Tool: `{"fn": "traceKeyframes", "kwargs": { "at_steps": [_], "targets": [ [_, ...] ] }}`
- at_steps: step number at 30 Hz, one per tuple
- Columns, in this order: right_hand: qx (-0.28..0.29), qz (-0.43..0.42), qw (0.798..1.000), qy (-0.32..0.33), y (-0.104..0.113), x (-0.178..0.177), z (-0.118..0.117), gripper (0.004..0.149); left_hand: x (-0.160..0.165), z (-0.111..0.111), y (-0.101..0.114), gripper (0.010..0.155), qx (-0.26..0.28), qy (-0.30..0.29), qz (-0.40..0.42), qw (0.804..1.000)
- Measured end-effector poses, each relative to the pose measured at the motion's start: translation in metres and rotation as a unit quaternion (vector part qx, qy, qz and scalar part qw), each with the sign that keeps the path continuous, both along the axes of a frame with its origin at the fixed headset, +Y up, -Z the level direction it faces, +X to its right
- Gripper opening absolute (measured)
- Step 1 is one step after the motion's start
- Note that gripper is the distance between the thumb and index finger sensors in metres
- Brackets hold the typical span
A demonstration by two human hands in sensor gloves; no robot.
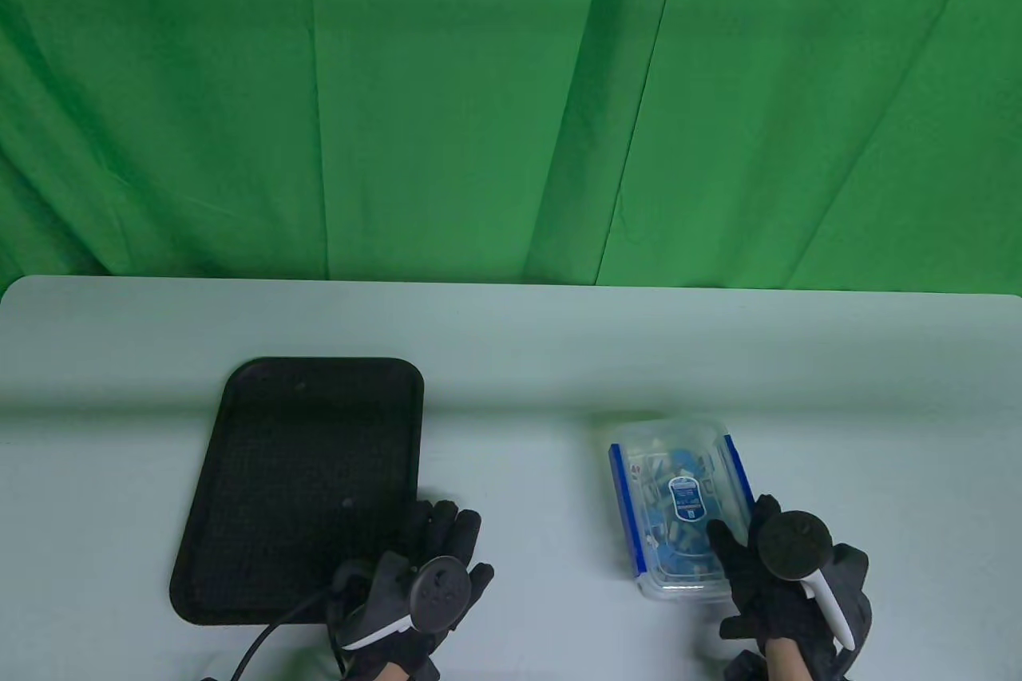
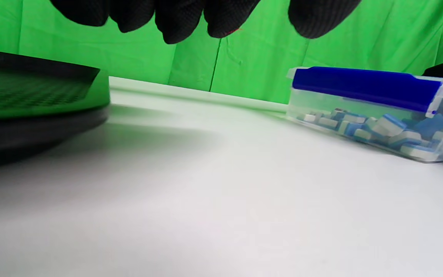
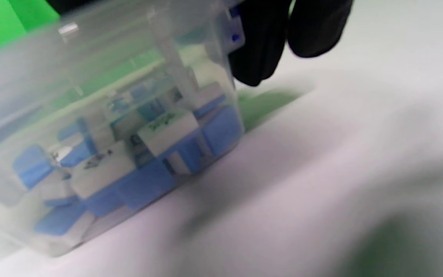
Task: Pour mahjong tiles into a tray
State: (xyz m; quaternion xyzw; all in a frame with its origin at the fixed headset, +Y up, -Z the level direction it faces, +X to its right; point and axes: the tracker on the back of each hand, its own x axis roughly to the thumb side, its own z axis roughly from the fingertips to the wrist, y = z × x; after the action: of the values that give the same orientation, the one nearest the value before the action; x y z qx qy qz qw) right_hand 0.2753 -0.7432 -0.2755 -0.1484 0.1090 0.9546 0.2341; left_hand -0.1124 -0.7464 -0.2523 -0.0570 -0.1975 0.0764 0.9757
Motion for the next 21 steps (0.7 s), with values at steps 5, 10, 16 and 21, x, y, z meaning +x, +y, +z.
{"fn": "traceKeyframes", "kwargs": {
  "at_steps": [5, 10, 16, 21],
  "targets": [
    [-0.006, -0.024, 0.999, 0.027, 0.000, -0.011, -0.001, 0.086, 0.003, 0.002, 0.000, 0.068, 0.006, -0.017, 0.028, 0.999],
    [-0.011, -0.040, 0.998, 0.052, -0.001, -0.023, -0.001, 0.086, 0.005, 0.003, 0.000, 0.067, 0.009, -0.025, 0.049, 0.998],
    [-0.018, -0.057, 0.995, 0.083, -0.001, -0.039, -0.002, 0.087, 0.009, 0.003, -0.003, 0.067, -0.006, -0.031, 0.058, 0.998],
    [-0.020, -0.062, 0.992, 0.109, -0.002, -0.055, -0.001, 0.087, 0.010, 0.003, -0.005, 0.068, -0.024, -0.028, 0.068, 0.997]
  ]
}}
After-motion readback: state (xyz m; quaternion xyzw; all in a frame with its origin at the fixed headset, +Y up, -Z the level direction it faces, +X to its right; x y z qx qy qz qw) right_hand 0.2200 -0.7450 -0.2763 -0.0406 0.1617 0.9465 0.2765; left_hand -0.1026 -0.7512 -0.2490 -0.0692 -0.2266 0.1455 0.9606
